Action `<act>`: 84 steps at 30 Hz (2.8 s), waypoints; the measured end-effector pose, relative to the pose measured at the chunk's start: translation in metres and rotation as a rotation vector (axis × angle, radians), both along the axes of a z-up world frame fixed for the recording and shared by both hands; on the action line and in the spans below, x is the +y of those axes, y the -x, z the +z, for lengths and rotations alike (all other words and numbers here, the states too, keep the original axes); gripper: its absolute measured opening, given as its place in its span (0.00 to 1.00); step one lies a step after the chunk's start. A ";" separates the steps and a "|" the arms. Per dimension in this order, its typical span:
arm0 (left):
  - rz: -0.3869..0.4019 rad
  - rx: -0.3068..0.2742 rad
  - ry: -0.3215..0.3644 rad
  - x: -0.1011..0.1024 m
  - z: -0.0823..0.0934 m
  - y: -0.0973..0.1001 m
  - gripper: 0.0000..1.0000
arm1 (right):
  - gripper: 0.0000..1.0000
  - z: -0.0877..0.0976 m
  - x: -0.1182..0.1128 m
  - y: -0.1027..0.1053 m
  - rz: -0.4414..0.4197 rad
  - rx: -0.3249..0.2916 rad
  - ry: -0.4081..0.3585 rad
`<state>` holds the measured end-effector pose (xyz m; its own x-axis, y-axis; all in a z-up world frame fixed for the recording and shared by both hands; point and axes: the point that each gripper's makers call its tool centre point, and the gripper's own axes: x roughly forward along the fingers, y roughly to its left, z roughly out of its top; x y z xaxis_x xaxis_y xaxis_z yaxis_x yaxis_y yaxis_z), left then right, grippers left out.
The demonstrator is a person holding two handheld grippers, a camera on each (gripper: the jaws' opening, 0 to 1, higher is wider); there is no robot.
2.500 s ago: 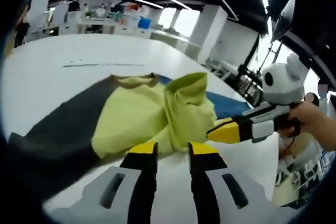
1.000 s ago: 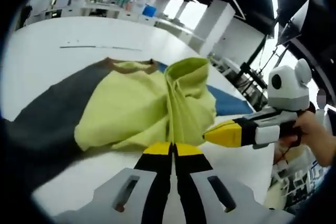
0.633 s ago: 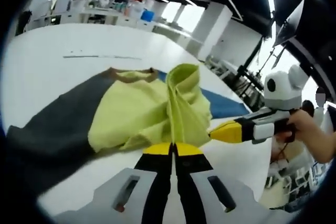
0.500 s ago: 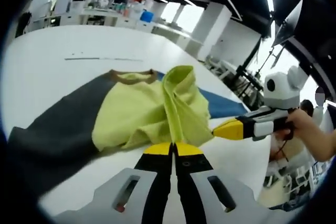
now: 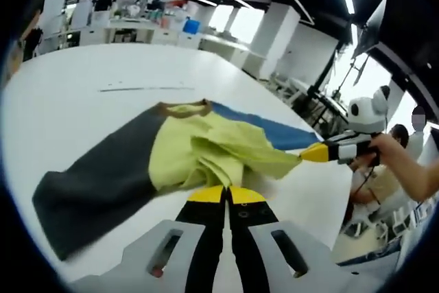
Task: Fold the garment on the visible template until the final outline fits inside the template.
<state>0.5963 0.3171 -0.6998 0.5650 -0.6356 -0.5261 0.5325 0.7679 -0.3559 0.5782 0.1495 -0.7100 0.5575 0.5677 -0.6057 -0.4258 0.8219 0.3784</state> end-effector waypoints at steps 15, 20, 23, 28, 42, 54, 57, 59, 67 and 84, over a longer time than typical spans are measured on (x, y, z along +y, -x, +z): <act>0.024 -0.026 -0.002 0.033 0.015 0.026 0.00 | 0.00 0.006 -0.029 0.020 -0.017 -0.001 0.048; 0.017 -0.019 -0.024 0.042 0.014 0.039 0.00 | 0.00 0.007 -0.037 0.028 -0.022 -0.004 0.071; 0.018 -0.018 -0.027 0.045 0.015 0.046 0.00 | 0.00 0.008 -0.041 0.032 -0.027 -0.003 0.073; 0.013 -0.017 -0.040 0.048 0.016 0.058 0.00 | 0.00 0.008 -0.044 0.039 -0.035 0.000 0.075; 0.041 0.004 -0.076 0.069 0.008 0.088 0.00 | 0.00 -0.004 -0.066 0.056 -0.046 0.013 0.156; 0.053 0.023 -0.067 0.074 0.003 0.109 0.00 | 0.00 -0.002 -0.071 0.070 -0.028 0.012 0.184; 0.062 0.023 -0.082 0.080 -0.004 0.110 0.00 | 0.00 -0.006 -0.075 0.072 -0.029 0.009 0.197; 0.080 0.041 -0.071 0.083 -0.008 0.111 0.00 | 0.00 -0.010 -0.081 0.072 -0.044 0.018 0.203; 0.088 0.047 -0.083 0.087 -0.008 0.118 0.00 | 0.00 -0.009 -0.091 0.079 -0.069 0.023 0.210; 0.083 0.082 -0.114 0.089 -0.022 0.143 0.00 | 0.00 -0.010 -0.101 0.113 -0.106 0.034 0.233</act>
<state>0.4532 0.4060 -0.7219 0.5653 -0.5225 -0.6383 0.4389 0.8457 -0.3036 0.4652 0.0484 -0.7203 0.5837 0.3502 -0.7326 -0.3228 0.9279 0.1864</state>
